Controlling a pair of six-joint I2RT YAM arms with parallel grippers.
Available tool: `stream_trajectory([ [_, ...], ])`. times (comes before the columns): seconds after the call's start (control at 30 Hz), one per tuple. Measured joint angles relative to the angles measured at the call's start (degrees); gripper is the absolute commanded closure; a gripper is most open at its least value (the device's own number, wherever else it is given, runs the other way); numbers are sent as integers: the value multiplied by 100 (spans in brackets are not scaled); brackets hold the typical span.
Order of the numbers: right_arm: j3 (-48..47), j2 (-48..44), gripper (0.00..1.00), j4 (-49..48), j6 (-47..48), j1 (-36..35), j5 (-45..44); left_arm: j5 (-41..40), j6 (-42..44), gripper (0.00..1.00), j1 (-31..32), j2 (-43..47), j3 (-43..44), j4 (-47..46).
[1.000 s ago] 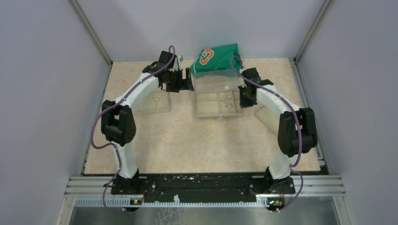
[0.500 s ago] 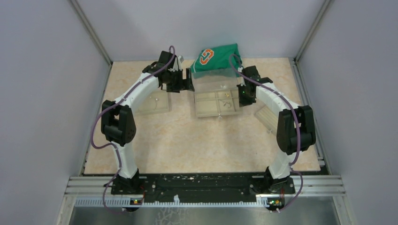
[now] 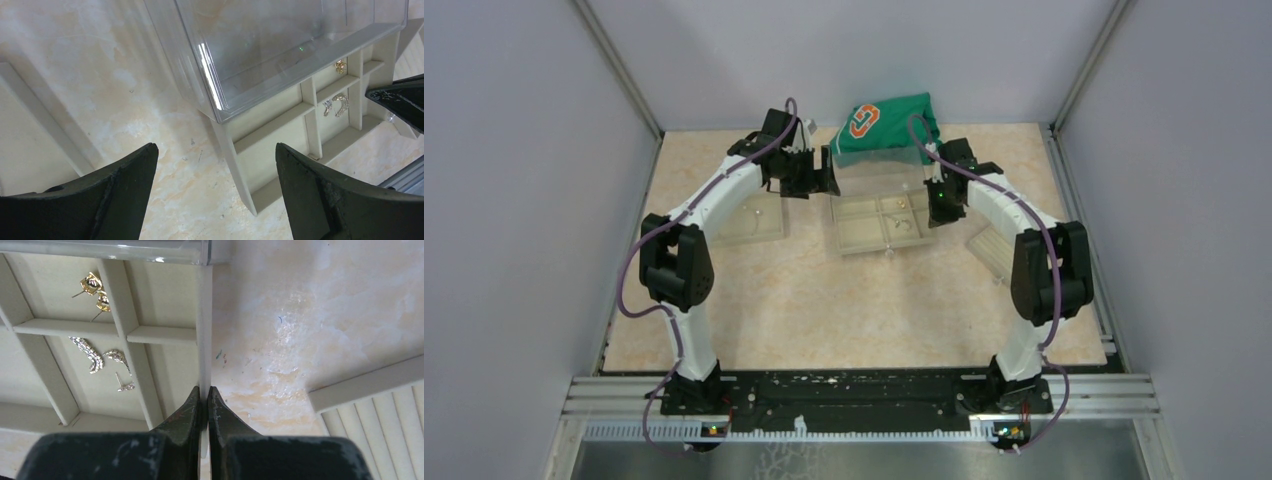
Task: Organize the mixed jewelry
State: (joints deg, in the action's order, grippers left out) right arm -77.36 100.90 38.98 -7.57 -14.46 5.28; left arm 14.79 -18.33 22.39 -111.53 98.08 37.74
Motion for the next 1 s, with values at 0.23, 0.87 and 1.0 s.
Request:
stream_trajectory([
  [0.23, -39, 11, 100, 20, -20, 0, 46, 48, 0, 6, 0, 0, 0, 4],
  [0.87, -365, 256, 100, 7, -350, 0, -122, 70, 7, 6, 0, 0, 0, 17],
  [1.0, -450, 367, 100, 2, -387, 0, -122, 94, 7, 6, 0, 0, 0, 33],
])
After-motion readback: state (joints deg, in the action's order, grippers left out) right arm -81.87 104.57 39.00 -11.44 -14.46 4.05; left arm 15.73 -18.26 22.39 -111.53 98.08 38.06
